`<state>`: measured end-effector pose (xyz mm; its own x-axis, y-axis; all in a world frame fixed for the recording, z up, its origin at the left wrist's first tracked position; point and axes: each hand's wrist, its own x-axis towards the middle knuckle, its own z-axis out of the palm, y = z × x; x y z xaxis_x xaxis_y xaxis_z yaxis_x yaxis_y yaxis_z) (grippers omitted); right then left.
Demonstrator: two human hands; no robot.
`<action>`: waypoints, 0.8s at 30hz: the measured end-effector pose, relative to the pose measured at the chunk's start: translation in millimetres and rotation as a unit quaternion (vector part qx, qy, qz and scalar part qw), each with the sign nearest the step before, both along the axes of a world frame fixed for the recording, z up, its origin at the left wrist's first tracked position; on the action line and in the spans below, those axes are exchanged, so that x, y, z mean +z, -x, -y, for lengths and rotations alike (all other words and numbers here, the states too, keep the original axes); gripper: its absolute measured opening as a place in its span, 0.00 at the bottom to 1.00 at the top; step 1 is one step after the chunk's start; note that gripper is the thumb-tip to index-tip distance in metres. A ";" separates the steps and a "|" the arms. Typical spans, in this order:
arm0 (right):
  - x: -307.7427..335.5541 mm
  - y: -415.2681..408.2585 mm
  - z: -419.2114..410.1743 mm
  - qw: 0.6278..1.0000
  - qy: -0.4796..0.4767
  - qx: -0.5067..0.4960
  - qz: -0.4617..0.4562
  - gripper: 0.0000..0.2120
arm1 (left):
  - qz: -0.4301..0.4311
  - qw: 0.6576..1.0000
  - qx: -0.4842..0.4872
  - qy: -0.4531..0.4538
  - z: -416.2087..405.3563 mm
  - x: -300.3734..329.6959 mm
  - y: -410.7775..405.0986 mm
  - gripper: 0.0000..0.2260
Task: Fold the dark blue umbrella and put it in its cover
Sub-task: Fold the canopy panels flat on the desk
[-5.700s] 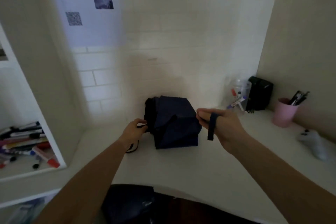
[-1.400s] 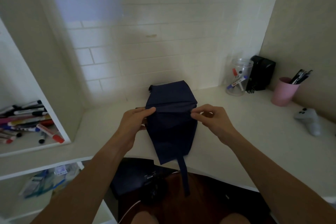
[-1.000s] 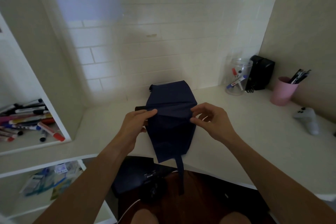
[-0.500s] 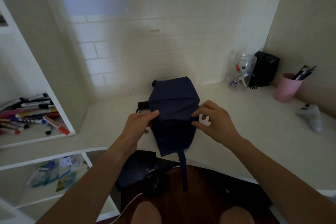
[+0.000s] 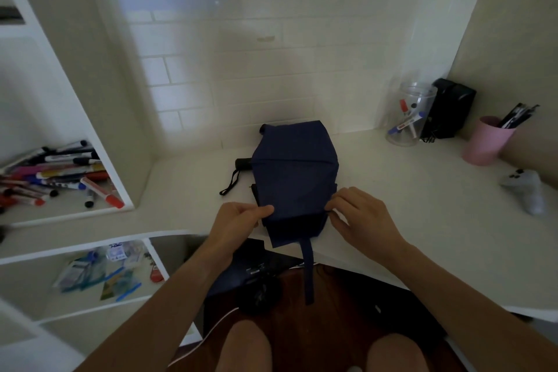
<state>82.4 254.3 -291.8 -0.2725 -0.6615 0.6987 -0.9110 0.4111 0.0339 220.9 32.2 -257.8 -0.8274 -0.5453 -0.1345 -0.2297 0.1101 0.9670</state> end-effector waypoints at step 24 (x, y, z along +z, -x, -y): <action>14.5 3.0 10.3 0.977 -0.088 0.039 0.190 0.16 | 0.032 0.694 -0.303 0.652 10.2 -65.1 54.0 0.27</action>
<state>79.3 244.0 -277.3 -0.4339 -0.7913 0.4307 -0.8999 0.3577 -0.2493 166.9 22.0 -322.9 -0.9732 0.2072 0.0999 0.2025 0.9777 -0.0554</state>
